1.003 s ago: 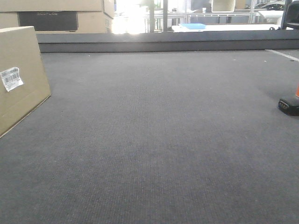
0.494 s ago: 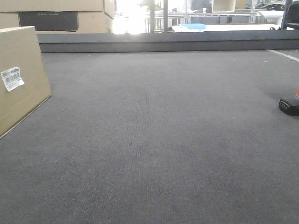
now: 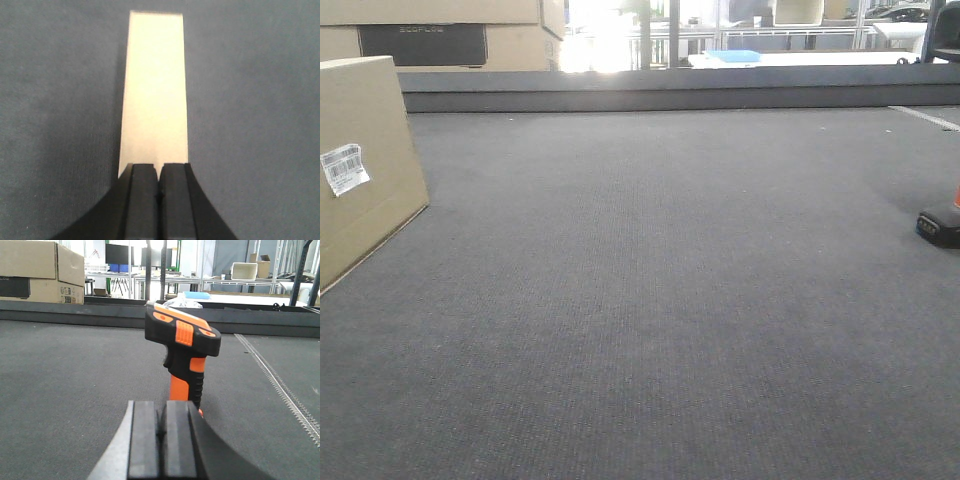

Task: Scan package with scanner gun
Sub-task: 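Close the left gripper on the top of the tan cardboard box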

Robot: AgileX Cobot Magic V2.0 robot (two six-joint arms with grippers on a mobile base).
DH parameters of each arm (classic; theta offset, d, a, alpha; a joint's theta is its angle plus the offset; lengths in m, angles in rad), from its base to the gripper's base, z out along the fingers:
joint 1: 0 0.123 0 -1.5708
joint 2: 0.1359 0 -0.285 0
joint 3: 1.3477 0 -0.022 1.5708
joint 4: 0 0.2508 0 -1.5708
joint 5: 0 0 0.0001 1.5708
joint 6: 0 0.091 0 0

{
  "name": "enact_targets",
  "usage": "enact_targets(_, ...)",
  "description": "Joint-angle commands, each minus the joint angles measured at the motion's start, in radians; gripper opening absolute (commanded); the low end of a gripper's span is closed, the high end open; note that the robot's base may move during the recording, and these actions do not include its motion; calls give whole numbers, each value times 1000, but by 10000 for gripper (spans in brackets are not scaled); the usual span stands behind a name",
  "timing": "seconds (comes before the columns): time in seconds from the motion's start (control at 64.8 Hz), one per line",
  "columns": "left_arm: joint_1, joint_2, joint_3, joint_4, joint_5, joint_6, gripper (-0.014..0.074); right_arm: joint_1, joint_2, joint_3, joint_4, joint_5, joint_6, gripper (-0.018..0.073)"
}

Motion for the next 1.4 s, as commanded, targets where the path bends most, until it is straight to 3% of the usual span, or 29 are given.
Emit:
enact_targets(0.0, 1, 60, -55, -25, 59, 24, -71, -2, -3, -1, 3, -13, -5, -168)
enact_targets(0.077, 1, 100, -82, -29, 83, 24, 37, -2, -3, -1, 3, -13, -5, -168)
enact_targets(0.293, 1, 141, -97, -29, 77, 24, 521, -2, -3, -1, 3, -13, -5, -168)
enact_targets(0.386, 1, 161, -97, -29, 77, 24, 617, -2, -3, -1, 3, -13, -5, -168)
enact_targets(0.941, -34, 328, -91, -2, 132, 24, 583, -2, -3, -1, 3, -13, -5, -168)
enact_targets(1.049, -34, 333, -91, 4, 132, 13, 468, -2, -3, -1, 3, -13, -5, -168)
enact_targets(1.111, -34, 333, -91, 4, 132, 13, 342, -2, -3, -1, 3, -13, -5, -168)
enact_targets(1.219, -34, 333, -91, 4, 115, 13, 67, -2, -3, -1, 3, -13, -5, -168)
enact_targets(1.265, -34, 333, -91, 4, 110, 13, -93, -2, -3, -1, 3, -13, -5, -168)
enact_targets(1.389, -34, 333, -106, 4, 109, -34, -111, -2, -3, -1, 3, -13, -5, -168)
